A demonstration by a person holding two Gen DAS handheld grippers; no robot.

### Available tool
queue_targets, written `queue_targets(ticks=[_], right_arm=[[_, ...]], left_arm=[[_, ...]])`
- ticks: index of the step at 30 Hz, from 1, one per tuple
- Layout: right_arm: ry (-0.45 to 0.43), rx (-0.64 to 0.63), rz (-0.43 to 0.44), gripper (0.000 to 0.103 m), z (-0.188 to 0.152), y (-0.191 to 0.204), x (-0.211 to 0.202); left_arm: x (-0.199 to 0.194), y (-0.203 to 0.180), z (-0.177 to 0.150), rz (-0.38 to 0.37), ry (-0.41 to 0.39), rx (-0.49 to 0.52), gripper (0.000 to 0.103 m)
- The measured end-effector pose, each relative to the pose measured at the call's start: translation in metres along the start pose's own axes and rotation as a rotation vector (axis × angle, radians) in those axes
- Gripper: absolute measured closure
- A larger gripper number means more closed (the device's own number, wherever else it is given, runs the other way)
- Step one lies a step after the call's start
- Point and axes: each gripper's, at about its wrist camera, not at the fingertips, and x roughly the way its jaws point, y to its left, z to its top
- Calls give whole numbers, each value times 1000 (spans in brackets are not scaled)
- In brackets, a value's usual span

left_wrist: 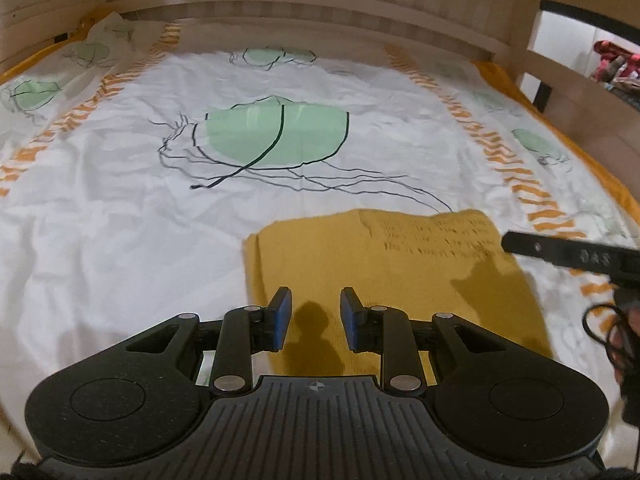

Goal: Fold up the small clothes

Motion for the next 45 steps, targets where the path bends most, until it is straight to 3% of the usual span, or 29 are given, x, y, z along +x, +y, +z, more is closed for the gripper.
queue_targets(ticks=[4,6,8,17,24,27,29,31,40,45], right_arm=[[40,-5,-35,36,-2,-3,17],[59,3,-58,31,-5,-8,25],[78,7,-86,19,-8,-14,33],[78,40,-85,10,-11,-24,37],[6,70,-68,2,-6,-20,11],[-38,51,-89,0,-5,-14,-5],[-48,37,-96,0,-5,-12,-13],[-32,29,-104,0,-5,-9,-18],[-24,60,-64,0,-15,17,-61],[5,96,-69,0,-32,31,-85]], left_arm=[[29,0,8,31,37,-9,77],[46,1,8,52,85,-14,77],[56,2,7,61,98,-18,76],[56,-7,9,99,69,50,74],[28,6,7,100,52,-22,73],[11,10,4,124,25,-37,55],[1,11,3,128,9,-35,35],[-9,11,2,128,-4,-36,28],[-49,2,-10,145,-39,-17,27],[-66,-3,-26,118,-15,-7,27]])
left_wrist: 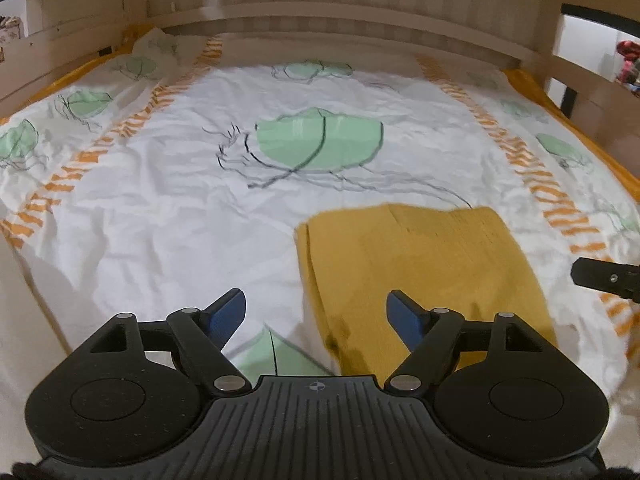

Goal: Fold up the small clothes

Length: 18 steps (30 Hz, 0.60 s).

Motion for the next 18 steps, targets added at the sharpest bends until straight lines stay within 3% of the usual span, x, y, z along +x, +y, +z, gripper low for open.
queue_targets(ticks=[6,12,18], right_arm=[[41,3,-11,0,-25,6,-21],[61,-52,-84,0,-48,12,-41],[69,-65,-90,0,-57,19,-53]], left_arm=[[-18,-6,-21,-37,49,-2,27],[-36,-16,-33,17,44,25,27],[-44,-20,-41,57,77,29,27]])
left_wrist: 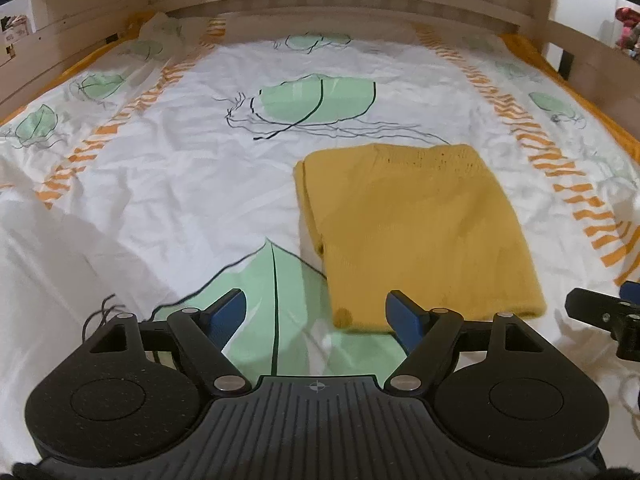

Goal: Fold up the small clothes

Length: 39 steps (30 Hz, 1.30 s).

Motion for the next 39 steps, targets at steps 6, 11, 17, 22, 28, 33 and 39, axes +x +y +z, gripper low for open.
queue_targets(ticks=[6,11,17,22,28,33,39], right_arm=[[-29,-61,-20,1,-2,12,-9],[-55,-87,-43,1,-3,17,-13],[-82,-98,-78,1,-5,22,-18],[-75,-88,-53,1,-3,22,-16],[-58,-89,-24,1,-5,25,-12],[-33,-72,-1,1,-7,25,-7],[-21,-70,-2,1,-7,27,-5]], left_arm=[[-5,-1,-8,-11,17,-4,28],[-6,-4,-13,-10,28,2,28],[-5,-2,-14,-18,38,-9,28],[-4,0,-15,-20,47,-27,28],[-2,4,-16,-13,63,-40,28],[0,10,-18,-18,78,-56,28],[3,14,-18,-20,95,-75,28]])
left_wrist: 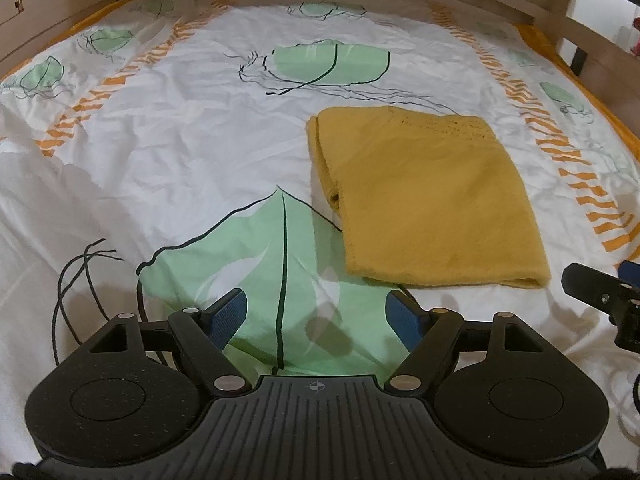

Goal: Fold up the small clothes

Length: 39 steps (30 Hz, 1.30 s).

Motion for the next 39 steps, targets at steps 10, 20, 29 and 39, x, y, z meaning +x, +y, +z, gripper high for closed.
queue_targets(ticks=[10,20,29,39], right_arm=[[10,2,2,1,2,3,6],[30,18,3,1,2,1,14],[63,38,-1,1,0,-3,24],[99,50,-3,1,1,-8,32]], left_arm=[[5,1,0,-2,20,-3,28],[10,6,2,7,36,-12,28],[16,10,3,10,51,-15,28],[18,15,5,23,37,-4,28]])
